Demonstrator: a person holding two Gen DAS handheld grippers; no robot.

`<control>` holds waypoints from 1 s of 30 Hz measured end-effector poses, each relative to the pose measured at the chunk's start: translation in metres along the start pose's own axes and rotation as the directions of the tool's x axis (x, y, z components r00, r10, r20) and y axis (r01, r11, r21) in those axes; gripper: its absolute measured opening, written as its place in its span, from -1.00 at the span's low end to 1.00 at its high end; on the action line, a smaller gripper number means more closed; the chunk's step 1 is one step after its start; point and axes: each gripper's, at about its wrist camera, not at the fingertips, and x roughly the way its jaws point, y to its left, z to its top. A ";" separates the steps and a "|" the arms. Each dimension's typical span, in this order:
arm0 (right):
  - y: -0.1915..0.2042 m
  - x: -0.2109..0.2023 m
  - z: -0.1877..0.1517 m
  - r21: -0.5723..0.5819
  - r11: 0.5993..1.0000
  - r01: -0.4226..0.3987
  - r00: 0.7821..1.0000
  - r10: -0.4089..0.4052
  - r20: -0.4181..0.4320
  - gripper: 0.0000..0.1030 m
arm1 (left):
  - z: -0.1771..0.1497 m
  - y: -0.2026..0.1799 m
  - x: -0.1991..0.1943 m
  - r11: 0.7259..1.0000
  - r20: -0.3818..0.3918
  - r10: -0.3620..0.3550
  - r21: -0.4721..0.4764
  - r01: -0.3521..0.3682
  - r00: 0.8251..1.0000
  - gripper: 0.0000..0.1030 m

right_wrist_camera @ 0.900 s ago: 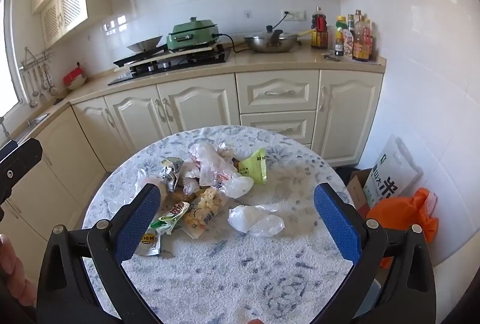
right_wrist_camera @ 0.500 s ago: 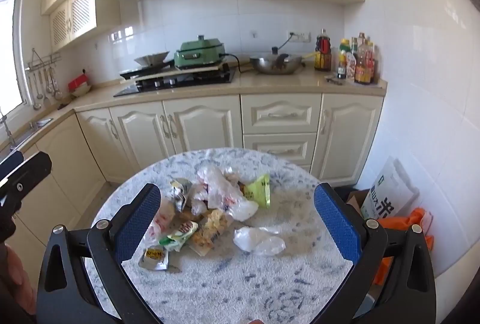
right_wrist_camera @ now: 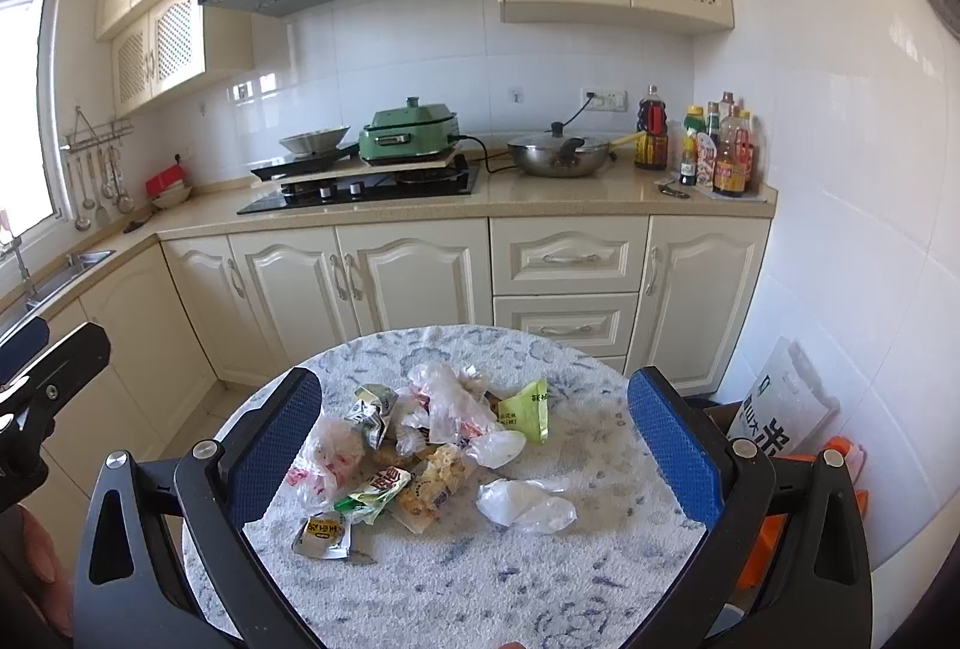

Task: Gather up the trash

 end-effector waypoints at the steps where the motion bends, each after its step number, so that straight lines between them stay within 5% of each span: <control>1: 0.000 0.000 0.000 0.001 1.000 -0.003 1.000 0.003 0.001 1.00 | 0.000 0.000 -0.002 1.000 0.004 0.002 0.000 -0.002 1.000 0.99; 18: -0.007 -0.005 -0.008 0.020 1.000 0.013 1.000 -0.013 0.000 1.00 | -0.001 -0.003 -0.006 1.000 -0.010 -0.014 0.011 0.014 1.000 0.99; 30: -0.011 0.022 -0.025 0.027 1.000 0.003 0.996 -0.001 -0.084 1.00 | -0.019 0.009 0.020 1.000 -0.090 -0.009 0.014 0.010 0.996 0.99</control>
